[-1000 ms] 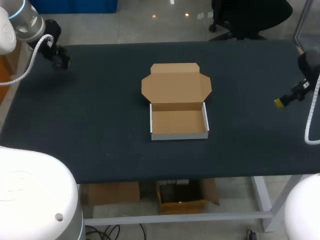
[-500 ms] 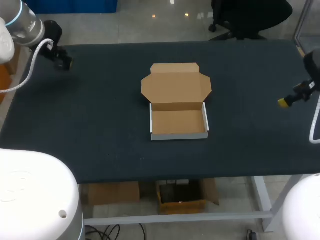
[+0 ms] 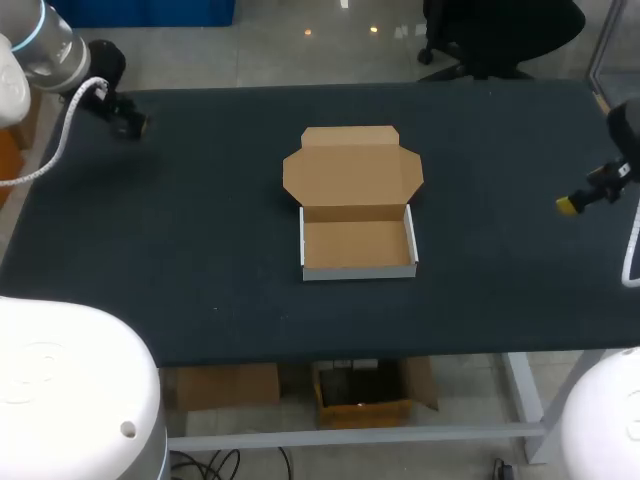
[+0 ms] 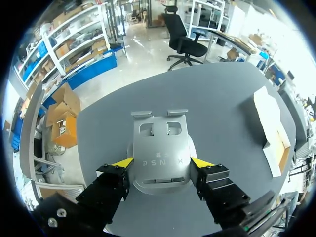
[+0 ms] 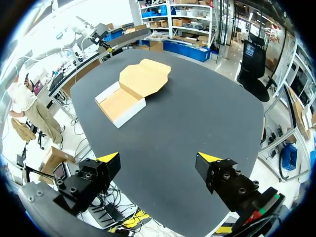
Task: Assemble the packaging by folding the flat box into shape, placing the metal phone stand inside, and closing the box properly
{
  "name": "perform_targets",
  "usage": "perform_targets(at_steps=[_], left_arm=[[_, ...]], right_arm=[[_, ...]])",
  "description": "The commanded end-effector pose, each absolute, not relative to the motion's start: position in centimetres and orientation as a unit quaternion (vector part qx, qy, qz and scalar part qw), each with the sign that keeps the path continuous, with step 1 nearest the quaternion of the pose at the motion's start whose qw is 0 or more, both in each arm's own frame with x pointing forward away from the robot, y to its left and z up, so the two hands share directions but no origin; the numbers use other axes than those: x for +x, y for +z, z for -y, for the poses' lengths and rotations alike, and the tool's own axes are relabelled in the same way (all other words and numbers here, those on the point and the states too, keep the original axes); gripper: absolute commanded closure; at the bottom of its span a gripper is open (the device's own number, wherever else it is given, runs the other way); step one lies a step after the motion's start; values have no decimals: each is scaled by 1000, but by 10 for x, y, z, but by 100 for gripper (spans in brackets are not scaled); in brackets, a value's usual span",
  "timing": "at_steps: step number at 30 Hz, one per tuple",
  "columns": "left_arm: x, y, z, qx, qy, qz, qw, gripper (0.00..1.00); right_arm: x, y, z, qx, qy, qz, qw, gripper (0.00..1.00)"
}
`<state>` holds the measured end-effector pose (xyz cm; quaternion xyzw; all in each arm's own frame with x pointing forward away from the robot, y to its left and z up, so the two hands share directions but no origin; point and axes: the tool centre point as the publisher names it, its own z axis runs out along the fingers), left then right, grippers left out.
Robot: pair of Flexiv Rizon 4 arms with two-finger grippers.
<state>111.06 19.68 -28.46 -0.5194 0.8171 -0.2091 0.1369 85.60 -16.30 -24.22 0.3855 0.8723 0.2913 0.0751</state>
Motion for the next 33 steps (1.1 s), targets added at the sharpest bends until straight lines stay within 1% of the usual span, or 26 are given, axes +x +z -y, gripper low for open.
perform_targets(at_steps=[1, 11, 19, 24, 33], left_arm=[[1094, -277, -183, -509, -223, -818, 149, 100], [1064, -263, -143, -463, -231, -843, 147, 100], [1046, -260, -113, -429, -227, -864, 135, 100], [1038, -258, -93, -409, -238, -871, 130, 100], [1027, -262, -59, -379, -236, -887, 116, 100]], right_arm=[[854, -238, 159, 363, 311, -875, 80, 0], [852, -238, 137, 292, 311, -902, 68, 0], [845, -236, 126, 255, 321, -908, 83, 0], [843, -238, 120, 240, 325, -911, 77, 0], [837, -240, 119, 237, 277, -929, 55, 0]])
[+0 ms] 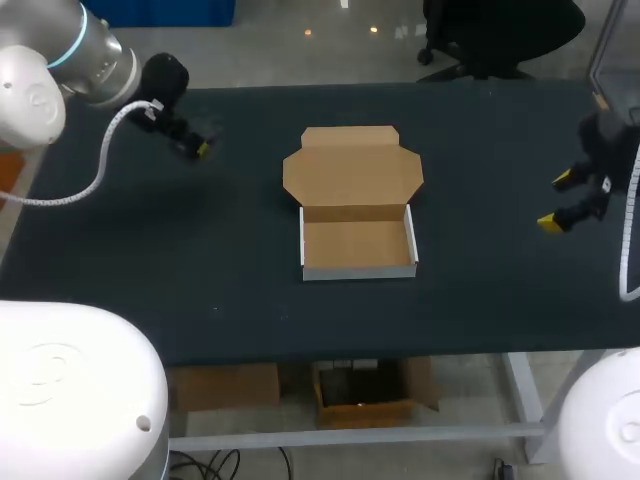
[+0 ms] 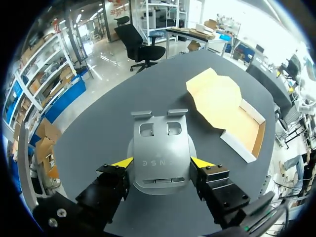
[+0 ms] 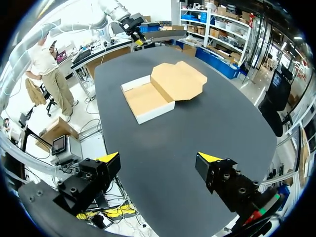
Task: Assemble the packaging by folding the flat box into shape, placing the metal phone stand inside, and closing the box properly
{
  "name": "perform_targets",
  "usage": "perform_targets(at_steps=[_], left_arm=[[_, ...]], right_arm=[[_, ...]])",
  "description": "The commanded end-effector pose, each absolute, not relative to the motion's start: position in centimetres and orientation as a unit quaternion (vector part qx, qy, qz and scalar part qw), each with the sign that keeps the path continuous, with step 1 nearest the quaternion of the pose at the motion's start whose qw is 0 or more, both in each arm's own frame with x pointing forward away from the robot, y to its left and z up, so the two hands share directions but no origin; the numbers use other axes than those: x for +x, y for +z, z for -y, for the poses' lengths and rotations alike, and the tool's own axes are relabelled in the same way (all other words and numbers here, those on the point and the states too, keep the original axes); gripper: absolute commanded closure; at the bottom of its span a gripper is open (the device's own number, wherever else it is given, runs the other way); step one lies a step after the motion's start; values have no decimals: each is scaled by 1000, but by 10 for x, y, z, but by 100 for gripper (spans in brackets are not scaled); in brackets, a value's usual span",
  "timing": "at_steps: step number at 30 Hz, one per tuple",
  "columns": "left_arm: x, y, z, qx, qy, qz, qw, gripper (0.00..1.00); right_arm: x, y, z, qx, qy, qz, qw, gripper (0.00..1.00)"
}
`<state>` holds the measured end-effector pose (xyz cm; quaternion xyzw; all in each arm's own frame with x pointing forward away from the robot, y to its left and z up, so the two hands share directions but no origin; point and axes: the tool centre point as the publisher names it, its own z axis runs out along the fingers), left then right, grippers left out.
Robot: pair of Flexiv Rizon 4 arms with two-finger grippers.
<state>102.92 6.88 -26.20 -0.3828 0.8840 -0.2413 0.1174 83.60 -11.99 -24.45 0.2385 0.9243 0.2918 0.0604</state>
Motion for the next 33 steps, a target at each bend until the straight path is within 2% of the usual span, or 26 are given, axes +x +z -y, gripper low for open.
perform_targets(at_steps=[1, 20, 33], left_arm=[[1025, -262, -55, -376, -237, -888, 114, 100], [997, -264, -6, -326, -233, -911, 93, 100], [996, -264, -4, -325, -233, -912, 91, 100]], right_arm=[[836, -240, 119, 234, 280, -930, 54, 0], [829, -279, 103, 193, 280, -939, 48, 0], [829, -279, 103, 193, 280, -939, 48, 0]])
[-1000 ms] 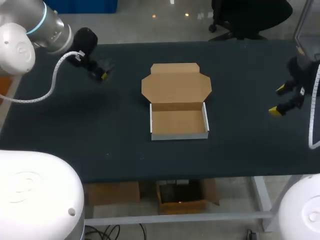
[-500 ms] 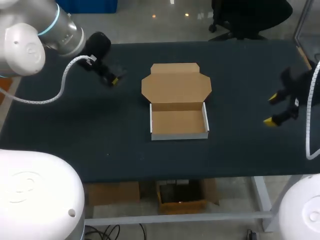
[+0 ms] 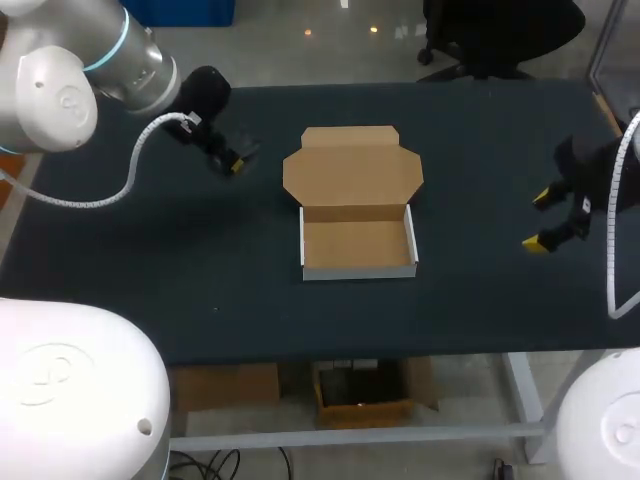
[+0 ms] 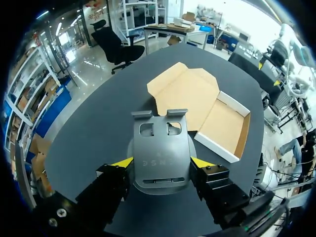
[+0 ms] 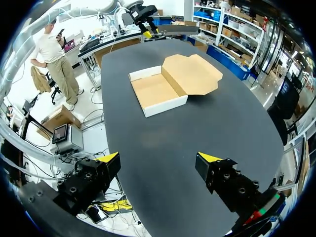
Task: Assemble the packaging by folding the flat box into shape, placing the metal phone stand inside, and closing the box properly
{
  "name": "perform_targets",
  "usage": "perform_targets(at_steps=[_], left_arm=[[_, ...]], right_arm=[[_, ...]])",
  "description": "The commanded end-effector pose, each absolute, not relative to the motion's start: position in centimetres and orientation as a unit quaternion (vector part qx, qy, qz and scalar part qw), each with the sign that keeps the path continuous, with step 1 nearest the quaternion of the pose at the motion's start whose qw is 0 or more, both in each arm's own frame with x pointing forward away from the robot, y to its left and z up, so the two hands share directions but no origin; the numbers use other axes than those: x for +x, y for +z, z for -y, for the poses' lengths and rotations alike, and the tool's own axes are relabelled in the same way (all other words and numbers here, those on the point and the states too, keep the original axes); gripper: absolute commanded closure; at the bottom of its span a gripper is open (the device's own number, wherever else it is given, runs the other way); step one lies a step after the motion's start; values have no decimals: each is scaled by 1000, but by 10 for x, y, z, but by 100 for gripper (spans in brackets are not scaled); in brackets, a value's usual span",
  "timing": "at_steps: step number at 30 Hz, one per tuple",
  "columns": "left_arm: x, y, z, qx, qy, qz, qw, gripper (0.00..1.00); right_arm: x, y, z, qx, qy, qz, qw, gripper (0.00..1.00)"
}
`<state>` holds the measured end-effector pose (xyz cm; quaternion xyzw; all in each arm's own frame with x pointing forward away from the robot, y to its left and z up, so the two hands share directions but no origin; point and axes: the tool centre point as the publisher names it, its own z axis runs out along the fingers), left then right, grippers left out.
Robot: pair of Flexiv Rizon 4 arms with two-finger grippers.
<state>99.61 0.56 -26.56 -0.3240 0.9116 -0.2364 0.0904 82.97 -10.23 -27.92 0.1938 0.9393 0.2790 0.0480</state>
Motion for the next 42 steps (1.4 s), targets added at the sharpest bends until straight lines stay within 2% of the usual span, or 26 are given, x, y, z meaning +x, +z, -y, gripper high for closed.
perform_targets(at_steps=[1, 8, 17, 42], left_arm=[[996, -264, -4, -325, -233, -912, 91, 100], [996, -264, -4, -325, -233, -912, 91, 100], [977, -271, 40, -277, -232, -928, 88, 100], [919, -284, 147, -151, -229, -960, 58, 100]], right_arm=[[829, -279, 103, 193, 280, -939, 48, 0], [829, -279, 103, 193, 280, -939, 48, 0], [836, -292, 75, 141, 298, -944, 17, 0], [835, -302, 73, 133, 292, -947, 3, 0]])
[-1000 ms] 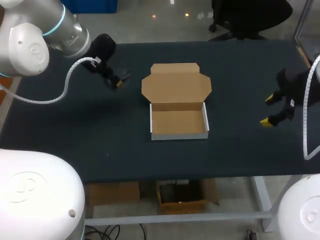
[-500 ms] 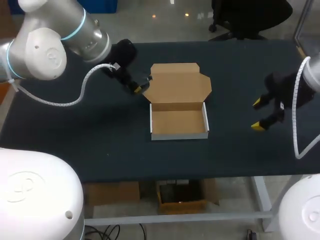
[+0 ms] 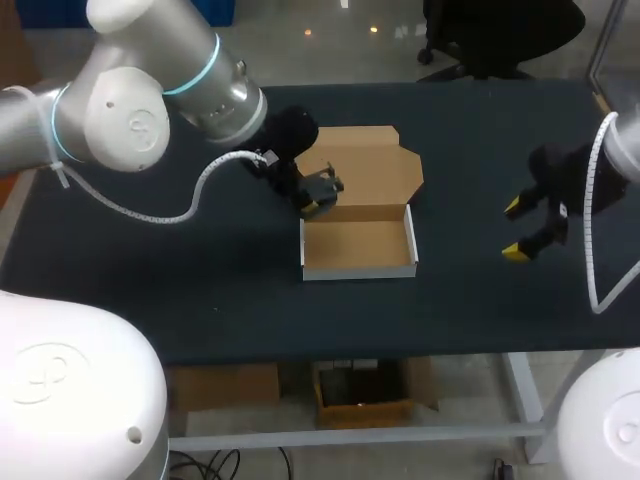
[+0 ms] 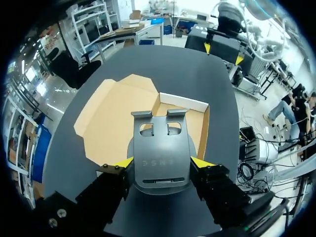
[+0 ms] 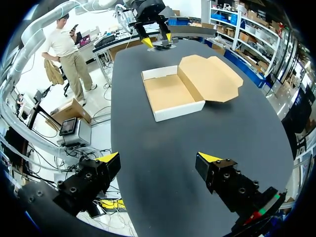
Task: Assemble the packaging by folding the flat box into shape, placing the metal phone stand inside, and closing the box properly
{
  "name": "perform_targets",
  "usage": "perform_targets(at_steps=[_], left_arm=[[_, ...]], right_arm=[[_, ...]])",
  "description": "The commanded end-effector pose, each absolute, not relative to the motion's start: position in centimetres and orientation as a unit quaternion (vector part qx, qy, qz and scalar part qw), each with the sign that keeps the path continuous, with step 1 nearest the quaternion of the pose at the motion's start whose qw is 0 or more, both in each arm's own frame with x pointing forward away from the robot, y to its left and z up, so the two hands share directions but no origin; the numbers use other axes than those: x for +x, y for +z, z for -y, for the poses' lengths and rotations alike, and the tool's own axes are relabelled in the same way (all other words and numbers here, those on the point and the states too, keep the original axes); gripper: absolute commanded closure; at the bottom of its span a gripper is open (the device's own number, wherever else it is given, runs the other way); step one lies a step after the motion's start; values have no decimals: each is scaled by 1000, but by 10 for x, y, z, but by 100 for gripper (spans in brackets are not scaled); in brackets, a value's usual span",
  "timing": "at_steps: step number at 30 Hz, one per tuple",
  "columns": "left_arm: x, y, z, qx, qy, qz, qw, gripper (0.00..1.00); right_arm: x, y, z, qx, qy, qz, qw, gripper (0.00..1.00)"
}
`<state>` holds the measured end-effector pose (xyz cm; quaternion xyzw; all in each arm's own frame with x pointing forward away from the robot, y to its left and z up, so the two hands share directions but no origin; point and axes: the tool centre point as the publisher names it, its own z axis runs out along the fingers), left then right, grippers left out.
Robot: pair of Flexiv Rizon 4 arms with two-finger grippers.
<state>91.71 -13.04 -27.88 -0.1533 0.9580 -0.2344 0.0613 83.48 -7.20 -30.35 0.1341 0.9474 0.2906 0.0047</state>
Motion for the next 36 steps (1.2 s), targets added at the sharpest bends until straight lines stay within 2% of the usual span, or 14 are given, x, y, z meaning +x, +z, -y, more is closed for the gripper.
perform_targets(at_steps=[1, 14, 36], left_arm=[[920, -288, 151, -152, -229, -960, 58, 100], [924, -326, 187, -156, -224, -961, 50, 100], [921, -377, 210, -170, -217, -961, 21, 100]], right_arm=[[835, -302, 73, 133, 292, -947, 3, 0], [835, -302, 73, 133, 292, -947, 3, 0], [835, -302, 73, 133, 292, -947, 3, 0]])
